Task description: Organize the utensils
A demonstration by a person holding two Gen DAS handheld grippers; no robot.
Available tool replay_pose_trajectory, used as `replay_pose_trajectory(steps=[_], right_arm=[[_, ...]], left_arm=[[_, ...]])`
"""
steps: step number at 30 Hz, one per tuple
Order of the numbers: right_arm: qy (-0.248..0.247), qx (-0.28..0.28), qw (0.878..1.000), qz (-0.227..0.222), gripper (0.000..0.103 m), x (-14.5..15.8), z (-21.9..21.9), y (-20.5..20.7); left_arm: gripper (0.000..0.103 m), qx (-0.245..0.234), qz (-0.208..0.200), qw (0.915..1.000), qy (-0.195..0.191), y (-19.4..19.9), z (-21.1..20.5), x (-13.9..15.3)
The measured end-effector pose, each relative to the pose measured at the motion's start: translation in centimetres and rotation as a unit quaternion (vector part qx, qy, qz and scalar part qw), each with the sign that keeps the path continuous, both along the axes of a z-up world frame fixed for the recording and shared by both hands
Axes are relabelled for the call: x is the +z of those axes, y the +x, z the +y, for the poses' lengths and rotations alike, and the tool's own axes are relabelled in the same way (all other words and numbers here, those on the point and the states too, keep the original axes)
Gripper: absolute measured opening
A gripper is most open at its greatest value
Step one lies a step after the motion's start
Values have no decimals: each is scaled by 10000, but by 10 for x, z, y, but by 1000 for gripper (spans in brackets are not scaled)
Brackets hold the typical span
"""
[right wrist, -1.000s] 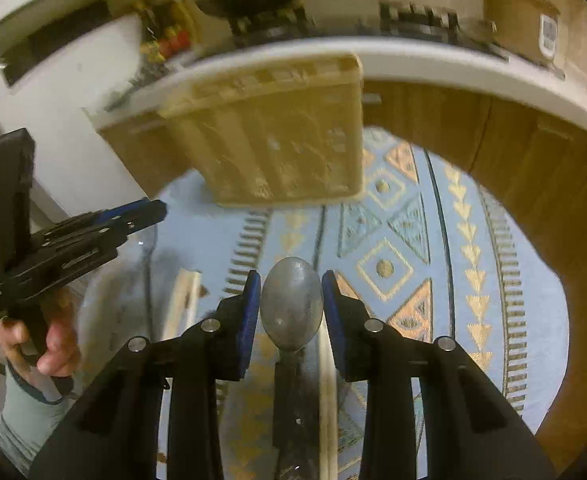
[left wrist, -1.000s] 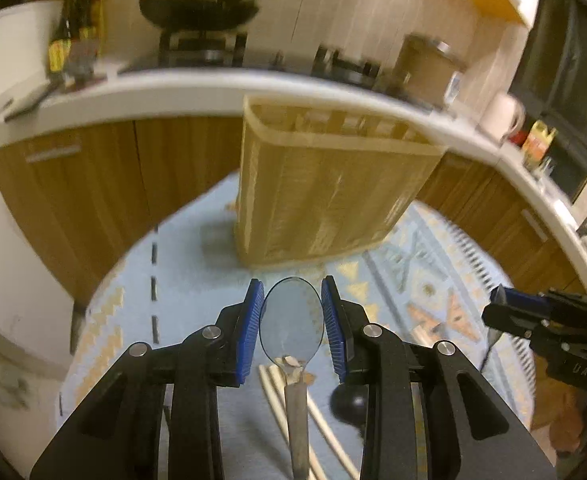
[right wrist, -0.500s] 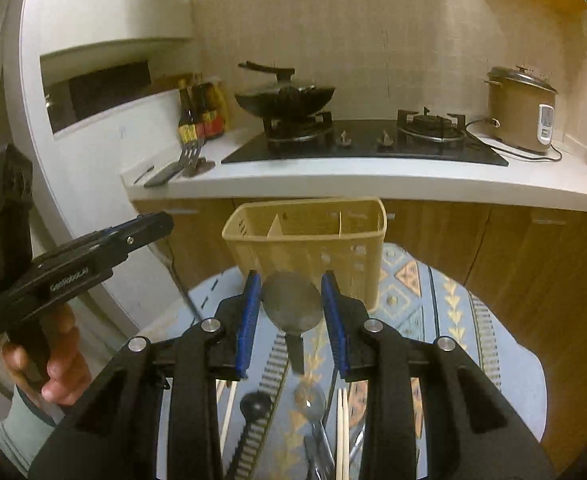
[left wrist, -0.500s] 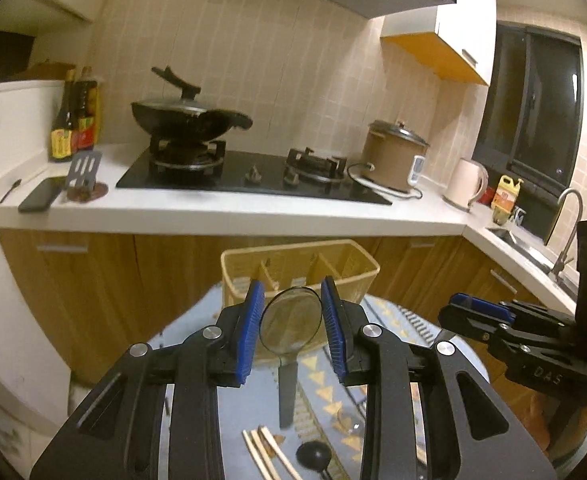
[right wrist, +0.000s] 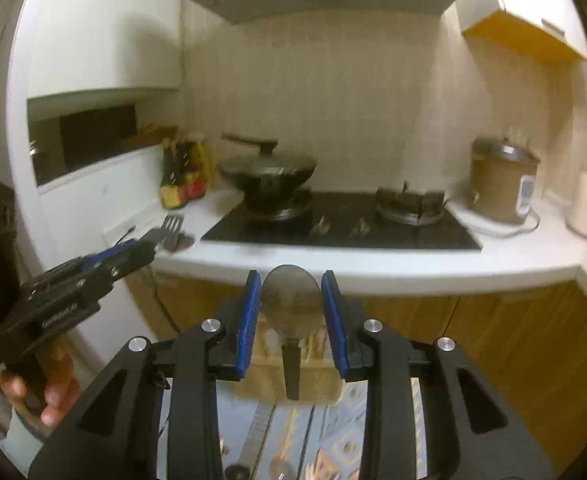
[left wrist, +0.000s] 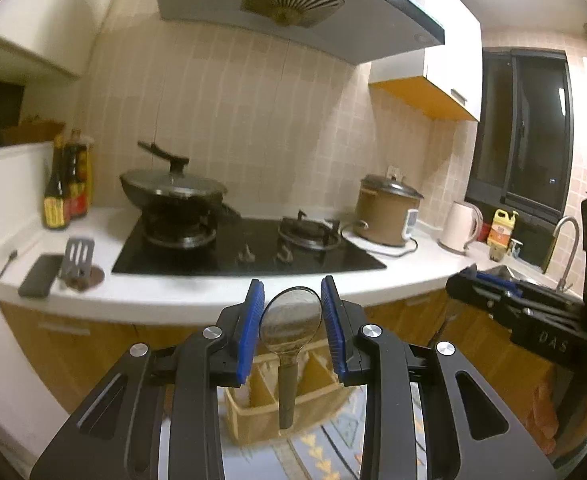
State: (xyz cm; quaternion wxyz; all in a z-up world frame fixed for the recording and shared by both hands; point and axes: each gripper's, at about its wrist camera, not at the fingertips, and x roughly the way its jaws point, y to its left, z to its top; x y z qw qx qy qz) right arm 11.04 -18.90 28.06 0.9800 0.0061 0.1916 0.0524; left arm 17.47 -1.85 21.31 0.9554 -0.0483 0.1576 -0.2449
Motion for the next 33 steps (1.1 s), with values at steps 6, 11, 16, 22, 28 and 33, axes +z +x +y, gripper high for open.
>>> replay_pose_trajectory(steps=[6,11,16,22,28,33], right_arm=[[-102,-220,9997,31,28,-11,-5,43],[-91,-301,9994,160,28,-40,-8,72],[-37,-421,9982,418,28,-74,-14,91],[31,-436,9960,775,28,-102,-18,102],[153,-386,9938,1034,29,-105,-20,101],[317,-263,9911,1267,40,-104,-22,92]], left_arm=[[28,147,5,9999,55,37,-6,-3],[28,234,182,9996,22,64,-6,-30],[28,315,464,9984,41,84,-5,-60],[28,300,736,9968,121,94,0,-85],[32,277,887,9955,160,90,6,-91],[39,273,928,9951,196,79,11,-88]])
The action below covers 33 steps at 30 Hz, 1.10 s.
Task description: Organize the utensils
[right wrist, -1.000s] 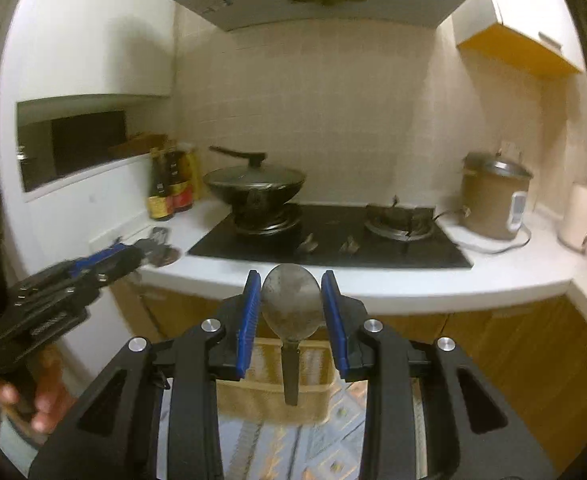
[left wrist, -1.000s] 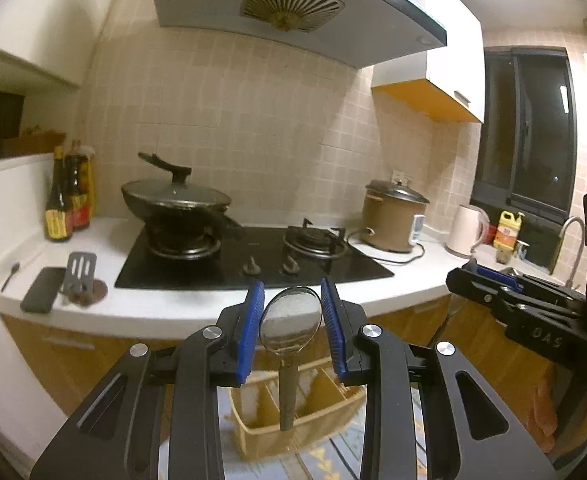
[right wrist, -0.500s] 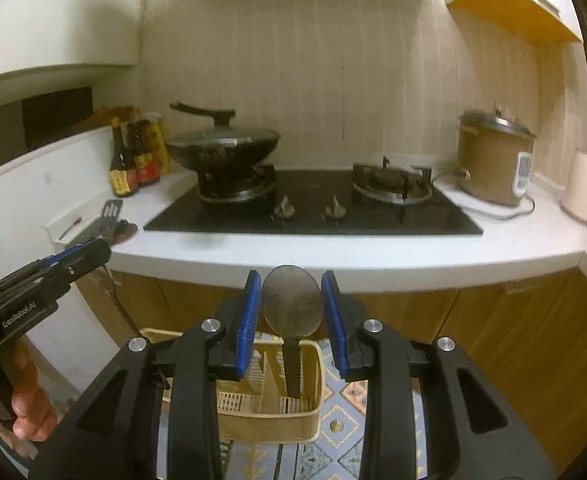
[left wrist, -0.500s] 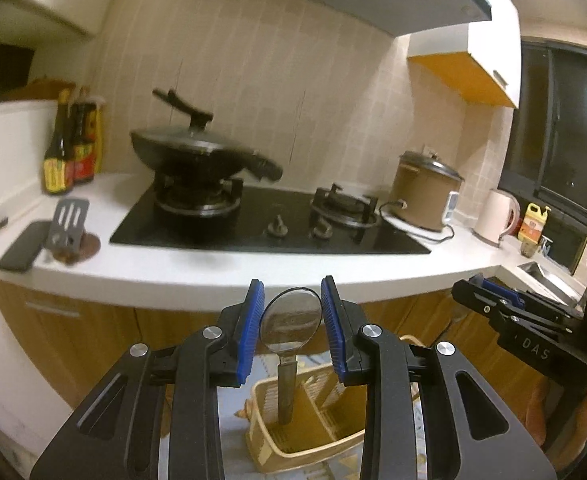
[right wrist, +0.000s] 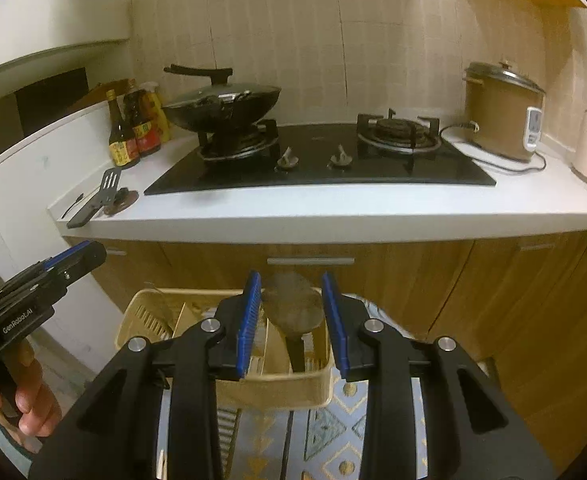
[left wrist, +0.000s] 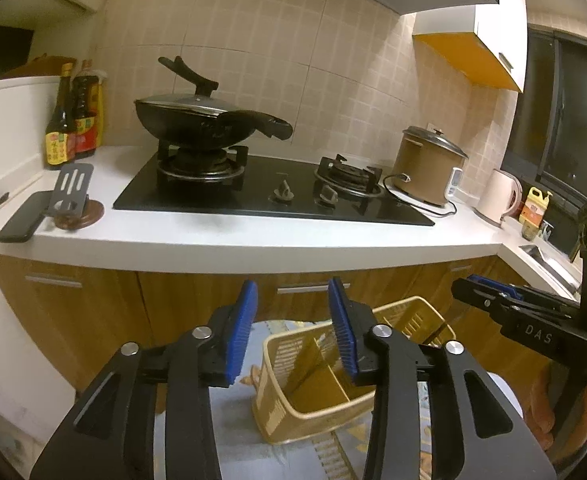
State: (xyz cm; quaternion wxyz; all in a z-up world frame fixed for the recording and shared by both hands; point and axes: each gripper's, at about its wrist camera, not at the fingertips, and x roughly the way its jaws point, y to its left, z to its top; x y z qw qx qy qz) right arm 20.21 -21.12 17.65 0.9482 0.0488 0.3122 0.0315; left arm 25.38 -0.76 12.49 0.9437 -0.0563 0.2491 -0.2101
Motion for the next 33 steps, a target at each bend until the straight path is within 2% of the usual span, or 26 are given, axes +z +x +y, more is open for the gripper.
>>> replay_pose_trajectory(steps=[1,2,8,11,15,17,19,22,26,28,29,31,33], right_arm=[[54,-9,10000,-1,50,1,-1,-4],[72,-22,10000,-7,52,2,-2,-7],[225,-103,9996,148,52,12,-10,-38],[268,-116,9989,375,52,18,-16,-55],[308,-21,9955,897,52,19,-25,-78],[194,67,9934,1132,52,11,-25,-88],[75,183,9903,1377,52,-1,-23,-97],[-41,324,9841,1745,52,-24,-22,-108],[-52,543,9760,2107,52,-54,-15,-117],[17,625,9710,2309,52,-71,-14,-119],[96,675,9674,2438,50,-81,-14,-119],[157,723,9614,2651,38,-95,-13,-116],[250,778,9540,2886,37,-113,-12,-113]], left_arm=[[40,1,-9,10000,7,-3,1,1],[41,0,-21,10000,10,-7,3,3],[44,-72,48,9999,107,-38,11,12],[44,-326,639,9974,67,-50,17,14],[44,-454,1129,9922,288,-67,22,18],[44,-654,1354,9885,166,-73,25,12],[45,-823,1676,9823,123,-77,27,-5],[45,-780,2064,9750,254,-79,28,-37],[43,-796,2730,9583,296,-82,28,-94],[43,-796,2989,9500,436,-87,25,-121],[43,-773,3102,9460,541,-90,22,-134],[41,-743,3248,9400,731,-96,17,-153],[41,-741,3316,9363,891,-103,13,-168]])
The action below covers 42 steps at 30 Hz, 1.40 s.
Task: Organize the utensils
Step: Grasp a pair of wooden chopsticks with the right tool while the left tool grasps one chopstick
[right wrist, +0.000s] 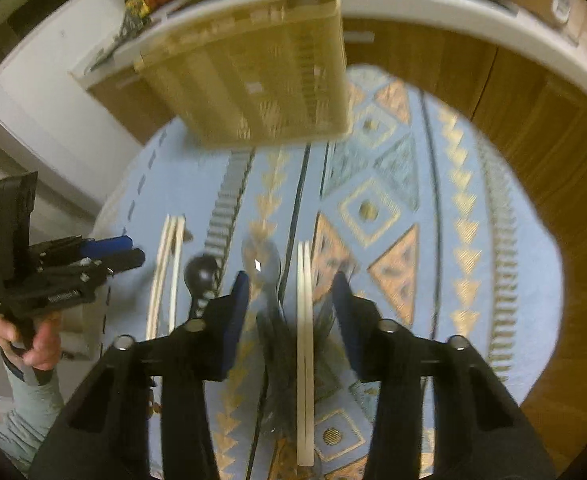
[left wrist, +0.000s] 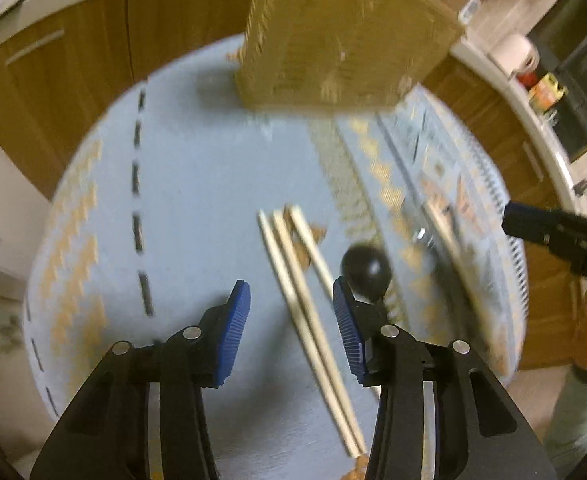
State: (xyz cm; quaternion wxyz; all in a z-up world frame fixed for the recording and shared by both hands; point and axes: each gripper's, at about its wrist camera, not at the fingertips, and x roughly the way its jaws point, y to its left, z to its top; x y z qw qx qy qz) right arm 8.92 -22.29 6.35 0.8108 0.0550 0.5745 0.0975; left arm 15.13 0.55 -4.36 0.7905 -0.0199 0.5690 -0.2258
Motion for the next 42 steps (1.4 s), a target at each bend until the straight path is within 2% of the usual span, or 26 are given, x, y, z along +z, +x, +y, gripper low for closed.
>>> replay_pose_trajectory(steps=[3,6,8,12,17,20,24,32,37,40,41,42], right_arm=[[15,28,9997,223,37,-16,1,5],[-71,98,9993,348,37,-30,7,9],[-106,122,9990,429,32,-39,11,12],[-364,153,9983,427,29,-49,14,16],[-364,226,9981,441,28,-54,16,16],[-418,276,9979,421,28,-56,18,18],[-401,287,9980,397,28,-57,18,19],[-523,291,9973,420,28,-56,20,17],[-606,314,9966,451,28,-56,25,16],[-560,308,9969,457,27,-57,25,16],[-507,313,9972,461,22,-57,24,16],[-413,308,9976,467,19,-57,23,16]], left_arm=[[41,-6,56,10000,54,-4,-2,-12],[41,-17,-17,9999,112,-5,-2,-11],[39,-6,-7,10000,97,-4,-2,-11],[36,24,-11,10000,34,-3,1,-8],[36,-6,-114,9999,69,-6,-2,-7],[25,63,-212,9996,170,-5,-1,-7],[22,107,-247,9996,127,-2,2,-9],[22,93,-602,9959,671,-6,-14,-11],[22,34,-720,9938,843,-6,-20,-11],[13,-9,-793,9930,873,-7,-21,-11],[6,-22,-795,9933,842,-6,-22,-11],[6,-25,-777,9938,788,-5,-21,-11]])
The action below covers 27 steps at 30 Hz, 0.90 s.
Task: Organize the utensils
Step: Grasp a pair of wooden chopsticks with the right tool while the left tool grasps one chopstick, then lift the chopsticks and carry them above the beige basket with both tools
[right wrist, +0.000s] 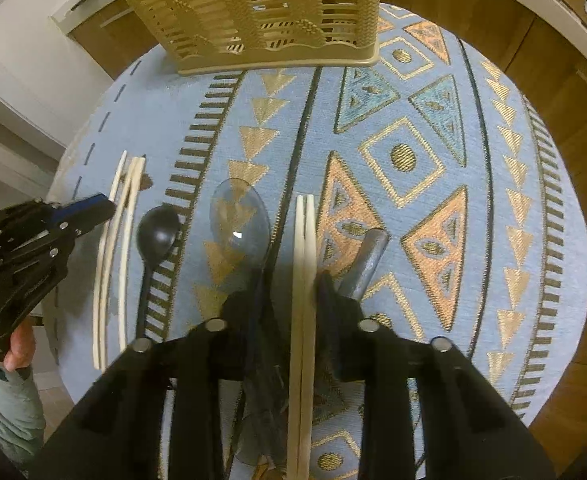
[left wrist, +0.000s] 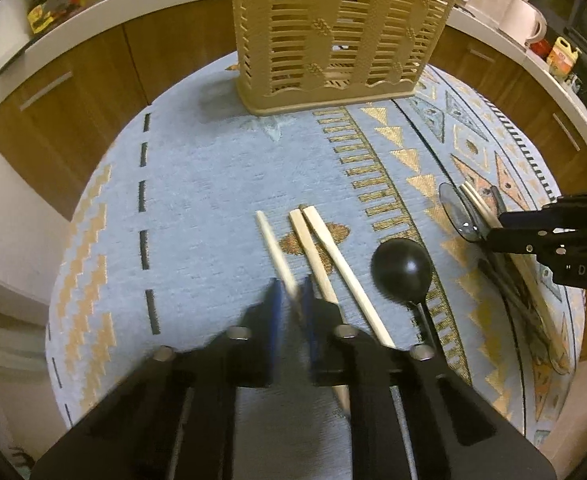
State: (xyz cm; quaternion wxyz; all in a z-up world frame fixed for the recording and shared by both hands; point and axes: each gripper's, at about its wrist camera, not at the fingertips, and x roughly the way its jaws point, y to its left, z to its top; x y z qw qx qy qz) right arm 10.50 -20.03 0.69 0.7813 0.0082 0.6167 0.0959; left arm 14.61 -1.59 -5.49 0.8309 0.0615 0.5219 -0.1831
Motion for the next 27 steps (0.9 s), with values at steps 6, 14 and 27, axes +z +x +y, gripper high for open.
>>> replay_pose_trajectory(steps=[6,14,27], right_arm=[[218,-146,9997,-36,10,-1,-13,-1],[145,-349,9987,-352,10,11,-20,14],[23,-184,9996,218,24,0,-11,15]], left_arm=[[5,-29,110,9993,-349,6,11,-1],[3,162,211,9987,-443,26,28,1],[23,-136,724,9961,-491,39,34,3]])
